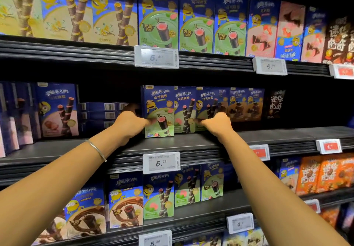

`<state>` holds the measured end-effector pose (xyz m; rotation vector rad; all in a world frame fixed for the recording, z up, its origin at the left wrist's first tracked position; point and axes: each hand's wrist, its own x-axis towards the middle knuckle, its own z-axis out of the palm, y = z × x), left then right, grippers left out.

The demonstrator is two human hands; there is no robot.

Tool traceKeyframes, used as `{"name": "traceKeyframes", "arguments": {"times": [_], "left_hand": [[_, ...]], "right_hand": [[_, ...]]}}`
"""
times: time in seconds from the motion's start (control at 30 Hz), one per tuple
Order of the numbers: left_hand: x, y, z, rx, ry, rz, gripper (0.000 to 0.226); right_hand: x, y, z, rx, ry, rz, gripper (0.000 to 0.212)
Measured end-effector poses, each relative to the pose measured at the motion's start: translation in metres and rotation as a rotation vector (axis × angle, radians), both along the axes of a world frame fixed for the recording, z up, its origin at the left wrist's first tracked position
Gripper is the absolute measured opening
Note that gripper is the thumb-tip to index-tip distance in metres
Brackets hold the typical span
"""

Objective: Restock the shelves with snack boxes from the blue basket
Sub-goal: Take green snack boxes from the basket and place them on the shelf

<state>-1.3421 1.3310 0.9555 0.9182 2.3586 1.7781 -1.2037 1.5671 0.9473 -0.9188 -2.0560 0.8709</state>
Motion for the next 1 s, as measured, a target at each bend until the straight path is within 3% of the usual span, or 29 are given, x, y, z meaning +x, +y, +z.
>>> {"name": "traceKeyframes", "arguments": {"times": [0.17,0.3,0.5,1.0], "left_hand": [[0.003,-0.001,0.001,0.012,-0.013,-0.005,0.059],[0.003,-0.001,0.001,-0.006,0.007,0.016,0.043],[0.0,-0.001,0.001,-0.007,-0.004,0.041,0.041],[-0.001,-0.001,-0.001,-0.018,0.091,0.041,0.064]], "right_hand": [[-0.004,0.003,-0.001,0.002,-0.019,0.002,0.032],[-0.005,0.005,-0.001,0.016,-0.047,0.011,0.039],[-0.007,0.005,-0.001,0.037,-0.095,0.001,0.047],[-0.016,0.002,0.004,0.179,-0.319,0.001,0.019]]}}
